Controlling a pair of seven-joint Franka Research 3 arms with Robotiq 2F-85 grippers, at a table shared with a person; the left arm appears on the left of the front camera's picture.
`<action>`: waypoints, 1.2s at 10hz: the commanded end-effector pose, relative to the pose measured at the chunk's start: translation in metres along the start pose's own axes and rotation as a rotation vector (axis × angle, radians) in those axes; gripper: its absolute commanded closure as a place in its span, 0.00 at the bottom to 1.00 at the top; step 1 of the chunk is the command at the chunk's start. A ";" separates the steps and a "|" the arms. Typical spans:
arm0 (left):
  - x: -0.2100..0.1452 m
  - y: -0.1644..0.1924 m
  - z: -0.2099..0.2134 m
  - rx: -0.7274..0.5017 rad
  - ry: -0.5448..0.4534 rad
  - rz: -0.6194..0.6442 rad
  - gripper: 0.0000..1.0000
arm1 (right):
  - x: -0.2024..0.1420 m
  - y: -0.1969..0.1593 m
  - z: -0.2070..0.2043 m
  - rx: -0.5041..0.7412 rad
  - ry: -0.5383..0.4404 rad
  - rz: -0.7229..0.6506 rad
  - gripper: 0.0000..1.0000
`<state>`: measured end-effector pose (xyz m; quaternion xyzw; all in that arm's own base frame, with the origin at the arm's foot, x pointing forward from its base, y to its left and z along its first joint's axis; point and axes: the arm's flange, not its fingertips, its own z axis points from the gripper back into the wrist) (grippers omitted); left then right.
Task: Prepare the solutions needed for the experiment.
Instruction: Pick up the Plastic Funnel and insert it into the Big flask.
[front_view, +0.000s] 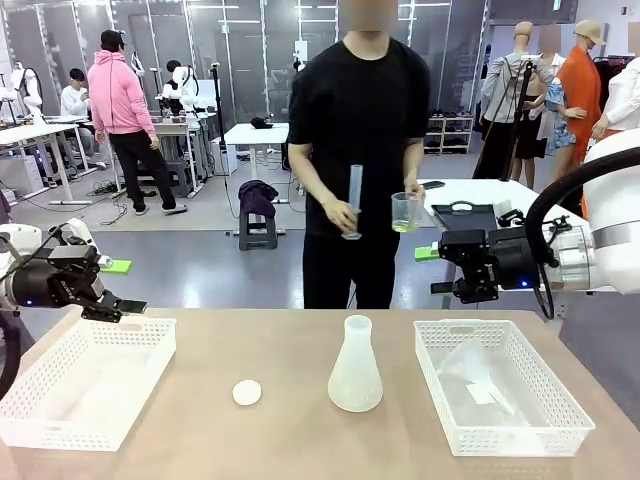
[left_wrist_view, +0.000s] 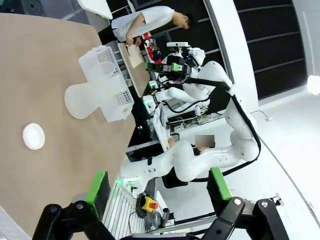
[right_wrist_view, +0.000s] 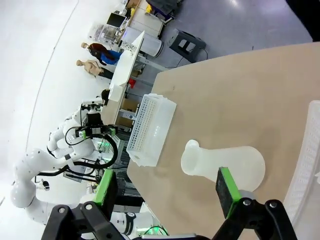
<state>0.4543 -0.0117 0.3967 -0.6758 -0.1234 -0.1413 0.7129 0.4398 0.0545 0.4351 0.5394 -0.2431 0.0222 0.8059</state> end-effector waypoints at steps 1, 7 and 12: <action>0.002 0.004 0.002 -0.036 0.019 0.020 0.00 | -0.001 -0.001 -0.002 0.008 -0.001 -0.024 0.00; 0.000 0.000 0.000 0.000 0.000 0.000 0.00 | 0.031 -0.004 0.010 -0.156 0.209 0.337 0.00; 0.000 0.000 0.000 0.000 0.000 0.000 0.00 | 0.087 0.004 -0.015 -0.331 0.664 0.780 0.00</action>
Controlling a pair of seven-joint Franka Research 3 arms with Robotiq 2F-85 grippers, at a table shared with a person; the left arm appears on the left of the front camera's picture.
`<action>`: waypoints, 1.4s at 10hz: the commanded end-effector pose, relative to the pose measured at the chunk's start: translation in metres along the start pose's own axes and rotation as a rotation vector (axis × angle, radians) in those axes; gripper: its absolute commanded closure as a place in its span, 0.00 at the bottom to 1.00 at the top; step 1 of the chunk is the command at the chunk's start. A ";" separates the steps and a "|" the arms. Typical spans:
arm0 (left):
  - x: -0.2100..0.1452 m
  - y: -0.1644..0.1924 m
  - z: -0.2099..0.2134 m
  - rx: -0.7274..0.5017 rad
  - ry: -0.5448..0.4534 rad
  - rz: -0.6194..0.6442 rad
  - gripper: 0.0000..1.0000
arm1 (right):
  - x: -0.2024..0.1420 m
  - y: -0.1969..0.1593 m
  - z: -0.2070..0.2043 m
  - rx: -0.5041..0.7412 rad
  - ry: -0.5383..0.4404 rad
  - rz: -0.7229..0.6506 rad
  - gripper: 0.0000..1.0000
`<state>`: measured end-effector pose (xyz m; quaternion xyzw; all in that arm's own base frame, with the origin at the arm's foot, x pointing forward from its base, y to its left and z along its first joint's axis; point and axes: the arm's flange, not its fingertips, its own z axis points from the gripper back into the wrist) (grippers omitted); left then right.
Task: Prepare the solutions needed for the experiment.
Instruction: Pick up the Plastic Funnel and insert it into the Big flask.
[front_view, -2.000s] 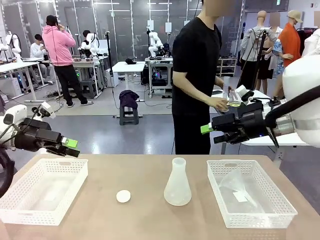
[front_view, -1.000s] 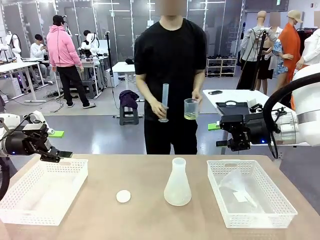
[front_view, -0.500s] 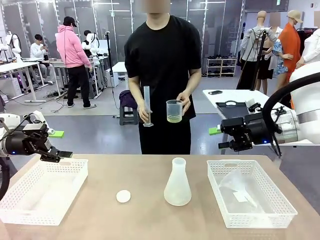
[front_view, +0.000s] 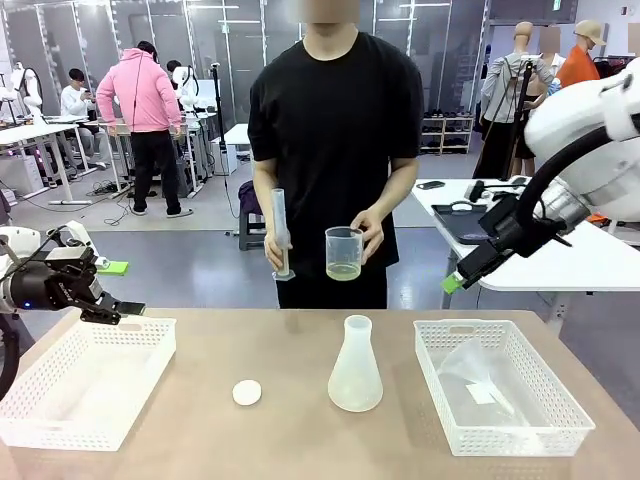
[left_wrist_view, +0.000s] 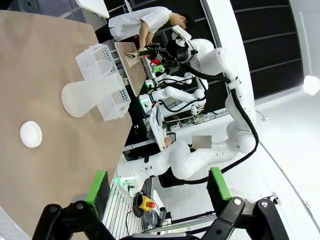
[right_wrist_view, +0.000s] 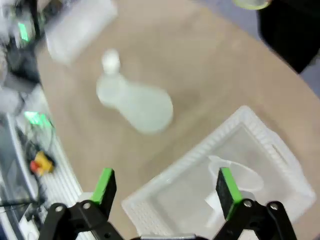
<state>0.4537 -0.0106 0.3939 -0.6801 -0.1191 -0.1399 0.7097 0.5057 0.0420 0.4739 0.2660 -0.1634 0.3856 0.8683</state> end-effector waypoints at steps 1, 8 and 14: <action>0.002 -0.002 -0.001 0.011 -0.002 -0.008 0.00 | 0.020 -0.010 -0.019 -0.059 0.148 0.272 0.00; 0.002 -0.002 -0.001 0.011 -0.002 -0.008 0.00 | 0.027 -0.004 -0.032 -0.060 0.237 0.303 0.00; 0.002 -0.002 -0.001 0.011 -0.002 -0.008 0.00 | 0.018 -0.037 -0.042 0.012 0.445 0.657 0.00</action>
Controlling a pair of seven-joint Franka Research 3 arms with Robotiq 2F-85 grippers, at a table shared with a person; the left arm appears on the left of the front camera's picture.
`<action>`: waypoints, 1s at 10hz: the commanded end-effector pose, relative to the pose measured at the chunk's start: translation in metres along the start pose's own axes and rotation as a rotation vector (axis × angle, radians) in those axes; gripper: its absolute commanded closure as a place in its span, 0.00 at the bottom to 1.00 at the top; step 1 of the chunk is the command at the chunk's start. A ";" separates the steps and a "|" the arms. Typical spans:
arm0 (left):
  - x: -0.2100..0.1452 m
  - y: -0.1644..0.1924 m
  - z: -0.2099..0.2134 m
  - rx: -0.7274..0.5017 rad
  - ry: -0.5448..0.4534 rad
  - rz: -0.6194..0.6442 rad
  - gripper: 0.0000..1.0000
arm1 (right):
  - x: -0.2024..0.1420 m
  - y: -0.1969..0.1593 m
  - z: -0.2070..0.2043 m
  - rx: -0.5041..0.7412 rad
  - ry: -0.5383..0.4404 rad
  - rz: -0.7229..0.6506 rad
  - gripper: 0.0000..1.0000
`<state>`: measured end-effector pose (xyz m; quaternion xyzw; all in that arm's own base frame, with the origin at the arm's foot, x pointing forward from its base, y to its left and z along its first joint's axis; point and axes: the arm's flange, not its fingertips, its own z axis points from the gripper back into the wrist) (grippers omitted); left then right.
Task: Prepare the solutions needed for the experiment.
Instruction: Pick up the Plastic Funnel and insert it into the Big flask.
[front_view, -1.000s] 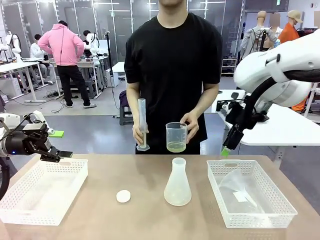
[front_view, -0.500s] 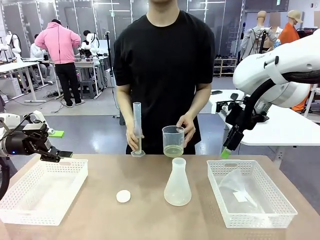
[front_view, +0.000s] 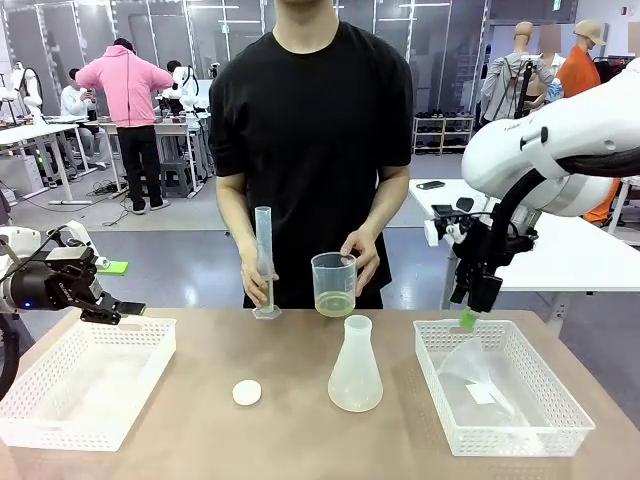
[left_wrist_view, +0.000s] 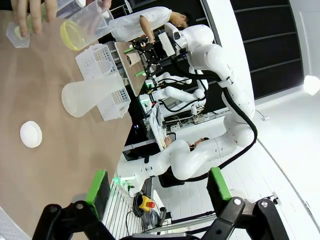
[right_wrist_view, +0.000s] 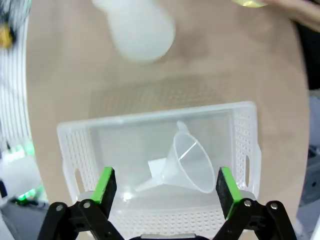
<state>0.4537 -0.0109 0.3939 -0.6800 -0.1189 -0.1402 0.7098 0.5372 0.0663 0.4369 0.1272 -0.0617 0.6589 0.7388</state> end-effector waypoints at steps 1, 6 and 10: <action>0.002 -0.002 -0.001 0.011 -0.003 -0.008 0.00 | -0.010 -0.017 0.000 0.027 0.039 0.123 0.00; 0.002 -0.002 -0.001 0.011 -0.003 -0.008 0.00 | -0.008 -0.029 -0.021 0.049 0.177 0.128 0.00; 0.002 -0.002 -0.001 0.011 -0.003 -0.008 0.00 | -0.007 -0.051 -0.051 0.128 0.249 0.128 0.00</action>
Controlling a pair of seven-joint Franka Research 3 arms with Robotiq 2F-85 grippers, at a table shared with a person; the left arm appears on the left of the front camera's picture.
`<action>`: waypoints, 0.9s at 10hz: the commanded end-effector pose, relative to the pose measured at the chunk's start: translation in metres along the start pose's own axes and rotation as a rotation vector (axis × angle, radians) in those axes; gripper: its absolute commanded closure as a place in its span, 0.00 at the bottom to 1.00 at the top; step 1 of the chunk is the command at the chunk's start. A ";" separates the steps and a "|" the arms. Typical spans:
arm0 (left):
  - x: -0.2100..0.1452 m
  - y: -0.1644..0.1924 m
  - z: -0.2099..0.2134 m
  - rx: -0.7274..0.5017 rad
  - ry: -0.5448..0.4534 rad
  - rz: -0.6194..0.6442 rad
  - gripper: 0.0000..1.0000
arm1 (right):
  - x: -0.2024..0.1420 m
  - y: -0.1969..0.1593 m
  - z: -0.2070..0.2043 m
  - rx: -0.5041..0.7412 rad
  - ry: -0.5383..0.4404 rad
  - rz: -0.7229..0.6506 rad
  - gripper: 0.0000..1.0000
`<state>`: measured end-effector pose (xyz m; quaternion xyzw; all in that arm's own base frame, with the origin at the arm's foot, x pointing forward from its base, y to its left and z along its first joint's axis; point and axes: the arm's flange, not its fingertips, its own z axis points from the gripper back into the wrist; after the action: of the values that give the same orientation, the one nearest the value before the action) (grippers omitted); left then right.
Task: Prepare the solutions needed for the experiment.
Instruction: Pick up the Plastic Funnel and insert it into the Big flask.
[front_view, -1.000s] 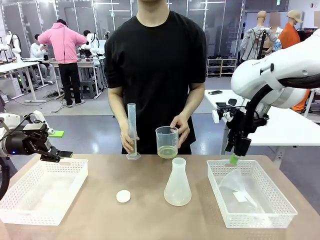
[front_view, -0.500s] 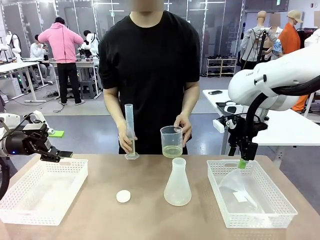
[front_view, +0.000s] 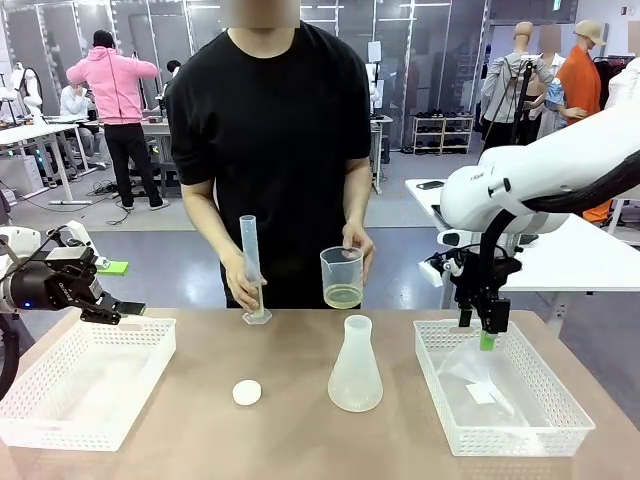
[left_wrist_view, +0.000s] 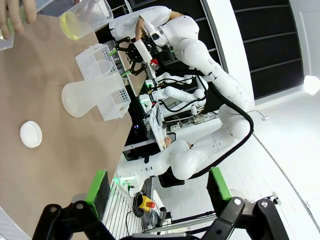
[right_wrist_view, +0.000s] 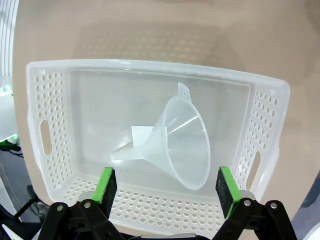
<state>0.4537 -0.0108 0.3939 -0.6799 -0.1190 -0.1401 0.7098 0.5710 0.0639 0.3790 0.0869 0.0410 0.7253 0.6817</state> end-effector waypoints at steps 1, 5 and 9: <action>0.002 -0.002 -0.001 0.011 -0.003 -0.008 0.00 | 0.004 -0.015 -0.002 0.059 0.028 -0.017 0.00; 0.002 -0.002 -0.001 0.011 -0.003 -0.008 0.00 | 0.006 -0.022 -0.018 0.142 0.034 0.017 0.00; 0.002 -0.002 -0.001 0.011 -0.003 -0.008 0.00 | 0.011 -0.026 -0.025 0.173 0.050 0.068 0.00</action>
<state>0.4537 -0.0108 0.3939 -0.6799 -0.1190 -0.1401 0.7099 0.5848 0.0786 0.3482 0.1309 0.1082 0.7347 0.6568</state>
